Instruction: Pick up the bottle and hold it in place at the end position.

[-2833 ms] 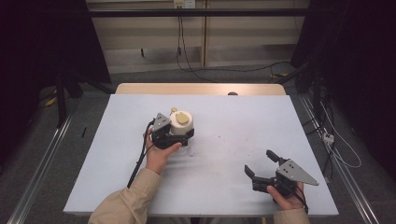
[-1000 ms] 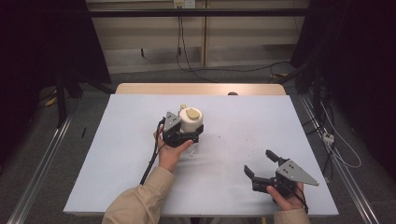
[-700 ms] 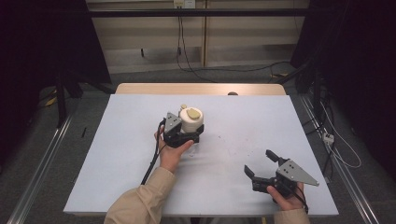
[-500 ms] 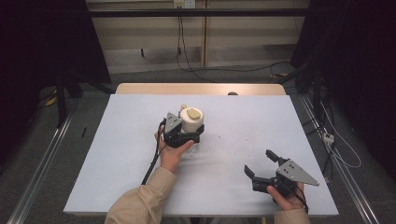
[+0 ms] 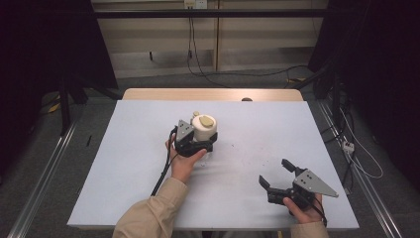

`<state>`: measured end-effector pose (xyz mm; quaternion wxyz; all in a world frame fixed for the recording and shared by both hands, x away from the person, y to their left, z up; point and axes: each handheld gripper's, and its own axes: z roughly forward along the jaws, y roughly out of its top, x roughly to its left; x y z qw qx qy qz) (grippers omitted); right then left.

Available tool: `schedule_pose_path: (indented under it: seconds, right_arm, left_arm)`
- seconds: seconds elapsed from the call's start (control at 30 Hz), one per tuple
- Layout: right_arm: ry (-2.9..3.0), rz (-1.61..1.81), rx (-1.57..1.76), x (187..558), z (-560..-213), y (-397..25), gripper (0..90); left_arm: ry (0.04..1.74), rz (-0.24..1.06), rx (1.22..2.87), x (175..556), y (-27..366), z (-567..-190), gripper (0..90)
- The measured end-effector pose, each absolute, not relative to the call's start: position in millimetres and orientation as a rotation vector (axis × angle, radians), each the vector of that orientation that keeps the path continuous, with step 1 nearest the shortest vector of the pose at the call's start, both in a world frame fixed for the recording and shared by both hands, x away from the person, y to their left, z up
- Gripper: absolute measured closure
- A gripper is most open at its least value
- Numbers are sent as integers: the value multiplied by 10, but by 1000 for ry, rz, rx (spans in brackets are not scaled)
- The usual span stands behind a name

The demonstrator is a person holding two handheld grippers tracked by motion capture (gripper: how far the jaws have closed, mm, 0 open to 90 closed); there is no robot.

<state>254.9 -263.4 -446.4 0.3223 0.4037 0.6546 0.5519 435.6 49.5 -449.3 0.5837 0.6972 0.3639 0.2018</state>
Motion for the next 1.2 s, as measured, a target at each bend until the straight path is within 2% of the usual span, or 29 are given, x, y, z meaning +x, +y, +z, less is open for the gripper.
schedule_pose_path:
  seconds: [1.2]
  right_arm:
    - [1716, 1457, 1060, 2550, -4465, -2636, 39]
  left_arm:
    - [836, 463, 1631, 4424, 297, -4502, 66]
